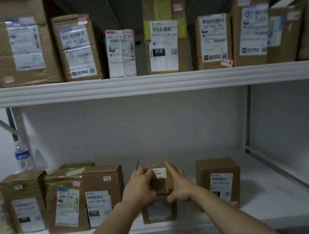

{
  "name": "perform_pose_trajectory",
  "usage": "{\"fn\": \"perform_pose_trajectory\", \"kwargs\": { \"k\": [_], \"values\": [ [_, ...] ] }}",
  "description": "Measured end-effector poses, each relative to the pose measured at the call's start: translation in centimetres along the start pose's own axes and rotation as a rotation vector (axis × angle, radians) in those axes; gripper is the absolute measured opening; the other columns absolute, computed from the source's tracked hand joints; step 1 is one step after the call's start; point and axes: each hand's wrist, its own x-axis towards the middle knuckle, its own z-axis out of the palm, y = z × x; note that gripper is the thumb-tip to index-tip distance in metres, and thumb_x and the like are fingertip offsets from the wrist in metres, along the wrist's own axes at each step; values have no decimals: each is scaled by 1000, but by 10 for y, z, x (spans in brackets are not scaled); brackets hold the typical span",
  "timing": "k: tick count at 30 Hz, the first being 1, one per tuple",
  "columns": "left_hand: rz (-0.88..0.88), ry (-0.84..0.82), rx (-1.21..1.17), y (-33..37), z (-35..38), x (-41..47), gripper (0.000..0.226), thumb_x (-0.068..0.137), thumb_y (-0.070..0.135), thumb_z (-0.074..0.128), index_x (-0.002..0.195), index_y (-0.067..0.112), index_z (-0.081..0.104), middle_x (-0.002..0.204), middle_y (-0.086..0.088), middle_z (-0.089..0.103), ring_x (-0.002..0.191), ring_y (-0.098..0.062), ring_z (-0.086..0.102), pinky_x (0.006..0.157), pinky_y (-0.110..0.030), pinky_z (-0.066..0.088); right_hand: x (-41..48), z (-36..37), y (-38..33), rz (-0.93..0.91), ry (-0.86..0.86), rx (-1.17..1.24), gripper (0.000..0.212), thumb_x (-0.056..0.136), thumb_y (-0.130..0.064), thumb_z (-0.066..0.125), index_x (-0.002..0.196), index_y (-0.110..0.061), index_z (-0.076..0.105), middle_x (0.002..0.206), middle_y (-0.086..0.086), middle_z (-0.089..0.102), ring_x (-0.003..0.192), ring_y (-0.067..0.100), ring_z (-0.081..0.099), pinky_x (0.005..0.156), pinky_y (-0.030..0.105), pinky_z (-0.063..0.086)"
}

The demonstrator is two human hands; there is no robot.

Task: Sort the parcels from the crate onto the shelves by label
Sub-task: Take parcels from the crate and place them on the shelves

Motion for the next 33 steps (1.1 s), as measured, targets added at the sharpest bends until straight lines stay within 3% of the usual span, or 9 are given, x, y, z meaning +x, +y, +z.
{"fn": "perform_pose_trajectory", "kwargs": {
  "k": [4,9,11,13,16,18,20,23,33],
  "values": [
    [12,10,-111,-2,-7,-12,42,81,20,61,123,23,56,132,4,43,124,-16,38,100,-21,35,-10,3,-6,-44,112,-5,110,62,-18,83,148,-30,15,136,5,19,126,24,41,104,24,38],
    [-158,-69,-515,12,-33,-12,106,60,24,62,152,11,12,150,-7,24,140,-25,28,112,-34,30,-32,-34,-14,-73,185,388,102,45,-26,84,135,-33,35,125,2,39,112,15,45,91,17,43],
    [-198,-185,-821,21,-45,-2,90,62,6,66,143,6,29,130,-14,56,115,-24,60,89,-35,52,-44,-61,-20,-111,127,600,97,46,-21,77,133,-32,36,117,-3,49,107,16,53,82,21,50],
    [-177,-275,-939,32,-57,6,73,58,4,70,127,9,46,104,-10,72,93,-21,70,75,-32,56,-52,-84,-22,-123,153,699,98,45,-24,78,134,-33,40,116,-1,54,106,22,58,87,34,54],
    [-117,-314,-951,51,-73,14,74,55,17,79,124,14,52,109,-7,71,100,-23,68,92,-44,52,-62,-113,-23,-151,259,776,100,36,-32,80,130,-41,46,123,6,57,109,28,58,94,47,50],
    [-73,-309,-920,65,-85,18,70,58,22,82,122,14,55,109,-4,71,101,-20,68,96,-43,50,-69,-131,-23,-189,290,848,104,35,-34,81,132,-39,43,125,10,56,106,28,59,83,40,52],
    [-32,-280,-896,81,-98,23,68,60,26,86,121,16,58,108,-2,72,101,-18,68,96,-38,50,-76,-149,-26,-233,309,893,106,36,-35,83,132,-33,41,124,13,57,102,28,62,73,33,52],
    [13,-193,-909,100,-118,29,66,60,27,88,120,21,61,106,0,73,99,-15,69,95,-35,50,-80,-171,-27,-309,299,910,99,40,-35,87,131,-20,49,112,12,68,100,27,67,83,40,54],
    [79,-231,-986,122,-146,29,81,48,37,87,122,18,59,112,0,71,104,-18,67,91,-33,52,-92,-195,-41,-485,152,759,78,54,-28,83,126,-25,53,114,14,67,106,32,65,95,56,49]
  ]
}}
